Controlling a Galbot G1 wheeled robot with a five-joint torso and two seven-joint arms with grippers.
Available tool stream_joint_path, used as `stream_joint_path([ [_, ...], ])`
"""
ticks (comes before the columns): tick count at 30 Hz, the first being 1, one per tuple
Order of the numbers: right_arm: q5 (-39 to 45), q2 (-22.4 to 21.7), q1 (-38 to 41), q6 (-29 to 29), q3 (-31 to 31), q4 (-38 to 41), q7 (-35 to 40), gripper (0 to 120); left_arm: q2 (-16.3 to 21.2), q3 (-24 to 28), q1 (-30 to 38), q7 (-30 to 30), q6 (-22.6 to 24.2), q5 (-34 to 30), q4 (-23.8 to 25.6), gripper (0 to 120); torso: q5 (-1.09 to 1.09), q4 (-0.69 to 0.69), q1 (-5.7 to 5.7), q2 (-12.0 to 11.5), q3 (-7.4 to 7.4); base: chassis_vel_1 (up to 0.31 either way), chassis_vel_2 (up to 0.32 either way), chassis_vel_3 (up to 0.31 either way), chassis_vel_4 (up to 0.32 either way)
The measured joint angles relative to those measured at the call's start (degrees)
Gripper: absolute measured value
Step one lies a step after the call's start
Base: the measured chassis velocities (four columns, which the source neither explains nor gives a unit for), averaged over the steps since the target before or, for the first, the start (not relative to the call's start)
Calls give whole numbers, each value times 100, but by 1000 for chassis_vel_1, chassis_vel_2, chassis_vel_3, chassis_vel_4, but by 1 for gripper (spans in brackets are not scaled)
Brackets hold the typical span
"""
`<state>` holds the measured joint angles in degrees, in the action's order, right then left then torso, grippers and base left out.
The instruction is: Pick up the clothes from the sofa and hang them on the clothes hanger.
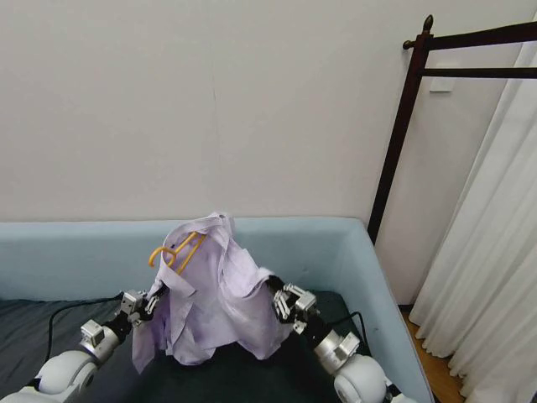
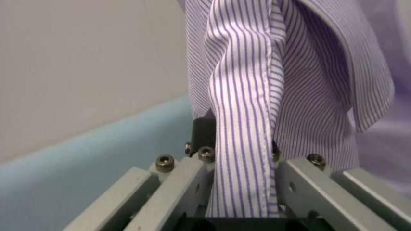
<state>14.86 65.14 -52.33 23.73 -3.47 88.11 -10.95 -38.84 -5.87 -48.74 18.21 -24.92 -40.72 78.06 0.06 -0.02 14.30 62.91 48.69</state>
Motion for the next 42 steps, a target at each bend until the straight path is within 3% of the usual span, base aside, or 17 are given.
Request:
stream_joint_path([
  [4,-531,-29,16,-160,-91,-456,-291,43,545,87,263,720,52,-247,314,1,0,0,0,0,0,0,0,0,0],
  [5,-531,-29,16,-160,-91,-456,-291,43,545,87,263,720,52,-247,314,1,0,0,0,0,0,0,0,0,0],
  [7,-527,-54,19,49,-47,-457,-702,51,788,94,316,1115,56,-262,350,1,1,1,0,0,0,0,0,0,0],
  [9,78,-91,55,511,47,-351,-1590,61,1023,90,359,1711,84,-306,341,1,-1,2,0,0,0,0,0,0,0],
  [12,625,-98,87,792,80,-229,-1984,69,1154,66,413,2160,109,-335,293,1,-1,2,0,0,0,0,0,0,0],
  [14,876,-95,99,914,47,-48,-1792,76,1235,56,440,2413,132,-379,266,1,-1,1,0,0,0,0,0,0,0],
  [16,881,-26,131,994,-131,156,-1056,86,1295,53,443,2566,207,-416,285,1,-1,0,0,0,0,0,0,0,0],
  [21,341,248,258,960,-460,342,48,99,1325,124,456,2837,367,-323,304,1,-2,1,0,0,0,0,0,0,0],
  [28,-154,466,307,428,-1021,495,1215,100,1246,198,381,2477,479,-208,393,1,-2,1,0,0,0,0,0,0,0],
  [33,-973,728,294,-72,-1223,366,2032,100,1153,245,370,2258,508,-196,374,1,-1,0,0,0,0,0,0,0,0],
  [36,-1507,976,346,-397,-1255,120,2643,93,1139,254,381,2209,510,-198,372,1,-1,0,0,0,0,0,0,0,0],
  [42,-1840,1308,443,-315,-1200,-206,2772,70,1145,258,397,2200,508,-203,326,1,0,0,0,0,0,0,0,0,0],
])
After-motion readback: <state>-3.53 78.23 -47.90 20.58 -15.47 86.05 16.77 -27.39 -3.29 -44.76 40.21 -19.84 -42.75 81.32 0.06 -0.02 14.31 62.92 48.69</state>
